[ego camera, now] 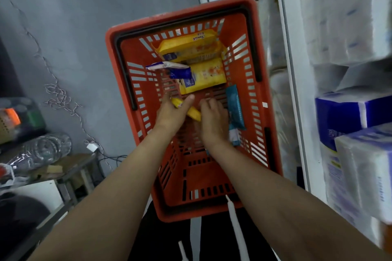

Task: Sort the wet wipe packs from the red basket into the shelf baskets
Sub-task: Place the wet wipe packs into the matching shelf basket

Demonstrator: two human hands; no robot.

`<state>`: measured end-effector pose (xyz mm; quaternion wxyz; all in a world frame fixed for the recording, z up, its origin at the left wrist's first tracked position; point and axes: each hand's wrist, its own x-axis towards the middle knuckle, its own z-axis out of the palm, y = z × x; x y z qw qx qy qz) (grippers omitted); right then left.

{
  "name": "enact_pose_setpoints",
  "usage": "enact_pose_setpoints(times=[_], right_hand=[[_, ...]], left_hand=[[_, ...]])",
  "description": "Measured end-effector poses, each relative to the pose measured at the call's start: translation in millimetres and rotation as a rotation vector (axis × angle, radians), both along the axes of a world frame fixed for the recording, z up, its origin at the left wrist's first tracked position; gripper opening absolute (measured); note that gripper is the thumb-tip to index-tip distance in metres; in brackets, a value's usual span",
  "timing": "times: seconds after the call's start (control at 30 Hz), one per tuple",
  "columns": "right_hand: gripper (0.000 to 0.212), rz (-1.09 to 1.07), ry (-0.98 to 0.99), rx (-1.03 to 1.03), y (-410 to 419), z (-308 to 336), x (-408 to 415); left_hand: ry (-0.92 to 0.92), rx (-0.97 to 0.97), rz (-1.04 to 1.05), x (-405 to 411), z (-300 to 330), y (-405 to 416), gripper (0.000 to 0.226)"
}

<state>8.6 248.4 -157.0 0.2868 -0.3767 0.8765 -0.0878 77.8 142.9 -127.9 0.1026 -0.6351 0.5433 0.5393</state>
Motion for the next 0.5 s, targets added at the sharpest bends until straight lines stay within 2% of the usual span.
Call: enact_pose_setpoints(times=[0.07, 0.1, 0.13, 0.2, 0.23, 0.3, 0.37, 0.4, 0.5], right_hand=[[0.048, 0.076, -0.018, -0.158, 9, 13, 7], [0.049, 0.08, -0.13, -0.189, 12, 20, 6], [0.05, 0.007, -0.303, -0.197, 14, 27, 2], [0.054, -0.335, -0.571, -0.216, 13, 39, -14], [0.061, -0.501, -0.649, -0.197, 11, 43, -24], [0.066, -0.621, -0.755, -0.076, 7, 45, -42], [0.048, -0.664, -0.801, 0.034, 6, 41, -50], [0.039, -0.739, -0.778, 0.055, 7, 38, -50], [0.032, -0.956, -0.652, 0.049, 18, 33, -46]], left_hand=[[0.009, 0.036, 0.204, -2, -2, -1, 0.066], [0.007, 0.063, 0.305, -2, -4, -3, 0.057], [0.017, 0.093, 0.378, -1, -4, -4, 0.051], [0.124, 0.175, 0.477, -3, -4, -6, 0.043], [0.219, 0.24, 0.512, -7, -4, -5, 0.039], [0.36, 0.37, 0.532, -16, -2, -2, 0.034], [0.365, 0.367, 0.475, -23, -5, 0, 0.033], [0.315, 0.276, 0.37, -25, -10, -2, 0.034], [0.178, -0.113, -0.186, -26, -30, -13, 0.042]])
